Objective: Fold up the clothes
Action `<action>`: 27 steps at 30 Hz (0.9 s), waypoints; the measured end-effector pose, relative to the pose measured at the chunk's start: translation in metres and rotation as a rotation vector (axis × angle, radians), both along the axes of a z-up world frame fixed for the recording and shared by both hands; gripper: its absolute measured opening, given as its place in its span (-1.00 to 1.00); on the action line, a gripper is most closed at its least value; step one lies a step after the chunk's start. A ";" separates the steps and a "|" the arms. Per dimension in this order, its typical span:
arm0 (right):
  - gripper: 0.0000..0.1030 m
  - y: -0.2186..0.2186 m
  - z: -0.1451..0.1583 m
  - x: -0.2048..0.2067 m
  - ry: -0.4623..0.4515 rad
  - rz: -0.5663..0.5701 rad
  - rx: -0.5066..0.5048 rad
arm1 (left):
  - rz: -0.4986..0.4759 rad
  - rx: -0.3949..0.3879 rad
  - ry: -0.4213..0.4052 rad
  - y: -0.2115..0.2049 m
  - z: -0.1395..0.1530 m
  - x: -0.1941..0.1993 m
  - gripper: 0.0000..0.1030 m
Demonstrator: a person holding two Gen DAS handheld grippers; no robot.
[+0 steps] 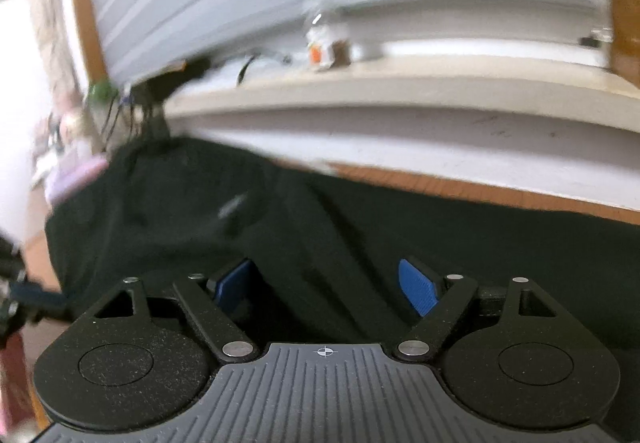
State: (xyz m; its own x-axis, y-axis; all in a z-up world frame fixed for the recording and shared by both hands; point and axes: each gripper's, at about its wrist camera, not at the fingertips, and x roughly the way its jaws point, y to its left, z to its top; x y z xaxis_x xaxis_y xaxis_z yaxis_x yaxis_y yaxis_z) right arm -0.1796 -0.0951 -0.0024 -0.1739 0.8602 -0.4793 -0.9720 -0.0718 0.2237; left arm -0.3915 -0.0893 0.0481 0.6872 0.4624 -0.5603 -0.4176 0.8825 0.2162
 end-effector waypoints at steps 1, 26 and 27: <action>0.54 -0.001 0.003 0.003 0.006 -0.002 -0.004 | 0.000 -0.015 0.002 -0.001 -0.001 -0.002 -0.94; 0.56 -0.026 -0.001 0.009 -0.131 -0.019 -0.033 | 0.036 -0.065 -0.052 0.036 0.023 0.025 0.26; 0.56 -0.028 0.000 0.011 -0.123 -0.023 -0.027 | 0.035 -0.063 -0.051 0.036 0.022 0.028 0.31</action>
State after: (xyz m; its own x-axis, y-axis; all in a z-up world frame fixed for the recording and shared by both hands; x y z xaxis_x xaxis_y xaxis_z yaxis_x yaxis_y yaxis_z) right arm -0.1688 -0.1234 -0.0027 -0.0925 0.8496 -0.5193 -0.9936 -0.0445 0.1043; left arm -0.3639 -0.0535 0.0705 0.6996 0.4520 -0.5535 -0.4579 0.8782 0.1384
